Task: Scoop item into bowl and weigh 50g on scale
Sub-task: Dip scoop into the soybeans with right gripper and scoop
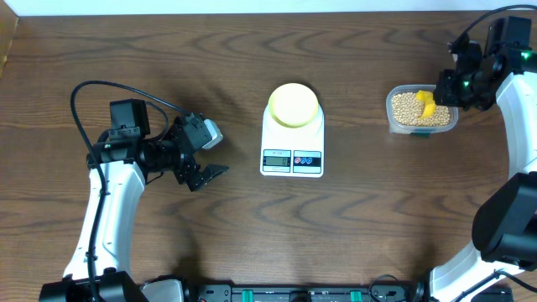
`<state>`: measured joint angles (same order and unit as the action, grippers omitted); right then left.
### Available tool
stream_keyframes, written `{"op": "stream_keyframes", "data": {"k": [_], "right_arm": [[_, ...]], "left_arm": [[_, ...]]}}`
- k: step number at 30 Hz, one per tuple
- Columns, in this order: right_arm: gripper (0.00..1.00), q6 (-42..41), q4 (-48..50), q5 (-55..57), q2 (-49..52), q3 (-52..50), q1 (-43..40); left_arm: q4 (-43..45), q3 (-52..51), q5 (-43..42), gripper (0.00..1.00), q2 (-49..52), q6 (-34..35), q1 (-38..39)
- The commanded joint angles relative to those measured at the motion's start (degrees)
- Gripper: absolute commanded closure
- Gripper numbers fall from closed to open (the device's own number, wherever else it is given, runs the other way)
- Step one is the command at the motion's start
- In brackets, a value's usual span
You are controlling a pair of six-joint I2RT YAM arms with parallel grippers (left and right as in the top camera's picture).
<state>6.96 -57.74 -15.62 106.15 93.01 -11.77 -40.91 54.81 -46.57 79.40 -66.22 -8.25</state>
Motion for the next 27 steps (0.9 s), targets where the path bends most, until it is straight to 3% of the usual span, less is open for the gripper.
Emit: {"op": "stream_keyframes", "data": {"k": [1,15,27], "right_arm": [[0.99,1.92,-0.79,-2.84,0.92,-0.17,0.11],[0.99,1.86,-0.83,-6.80,6.12,-0.98,-2.10],[0.99,3.45,-3.67,-21.35,5.99,-0.98,-10.78]], "left_arm": [[-0.17,-0.59,-0.31,0.02,0.35,0.09,-0.20],[-0.17,-0.59,-0.31,0.03,0.35,0.09,-0.20],[-0.17,-0.59,-0.31,0.02,0.35,0.09,-0.20]]}}
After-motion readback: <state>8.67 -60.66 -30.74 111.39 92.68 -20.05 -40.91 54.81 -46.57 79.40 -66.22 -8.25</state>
